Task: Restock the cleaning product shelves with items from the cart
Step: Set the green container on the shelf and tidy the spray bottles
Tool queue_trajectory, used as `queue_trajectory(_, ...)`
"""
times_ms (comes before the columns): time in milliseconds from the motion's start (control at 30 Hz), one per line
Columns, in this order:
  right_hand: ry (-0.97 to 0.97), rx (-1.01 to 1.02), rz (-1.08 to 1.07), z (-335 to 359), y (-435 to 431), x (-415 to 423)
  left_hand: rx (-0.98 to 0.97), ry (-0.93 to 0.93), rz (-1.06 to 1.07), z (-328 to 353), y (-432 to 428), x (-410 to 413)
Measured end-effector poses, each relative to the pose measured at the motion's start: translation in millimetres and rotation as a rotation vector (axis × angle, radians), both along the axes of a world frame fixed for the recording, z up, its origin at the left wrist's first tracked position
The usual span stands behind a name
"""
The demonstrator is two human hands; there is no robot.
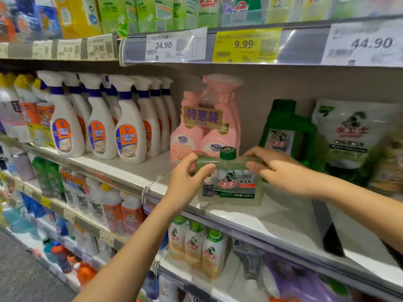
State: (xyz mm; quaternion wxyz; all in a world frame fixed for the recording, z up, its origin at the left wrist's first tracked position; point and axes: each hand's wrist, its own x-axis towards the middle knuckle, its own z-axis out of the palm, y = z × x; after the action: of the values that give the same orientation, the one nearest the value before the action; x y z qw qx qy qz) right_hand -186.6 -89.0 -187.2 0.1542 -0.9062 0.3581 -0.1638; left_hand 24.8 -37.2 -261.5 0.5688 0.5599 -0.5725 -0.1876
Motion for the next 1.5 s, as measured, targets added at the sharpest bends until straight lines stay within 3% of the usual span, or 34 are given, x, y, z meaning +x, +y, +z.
queue_trajectory(400, -0.284, -0.167, -0.013, -2, 78, -97, -0.164, -0.05, -0.158, 38, 53, -91)
queue_trajectory(933, -0.436, -0.449, -0.108, 102, 196, -260, -0.437, -0.009, -0.442, 155, 143, -265)
queue_trajectory(1133, -0.67, -0.341, -0.083, 161, 189, -285, -0.59, -0.172, -0.424, 221, 109, -296)
queue_trajectory(1300, -0.832, -0.346, -0.13, 214, 159, -305, -0.703, -0.12, -0.249, 257, 54, -292)
queue_trajectory(1500, -0.826, -0.422, -0.243, 251, 111, -308, -0.544, -0.512, -0.153, 259, 11, -288)
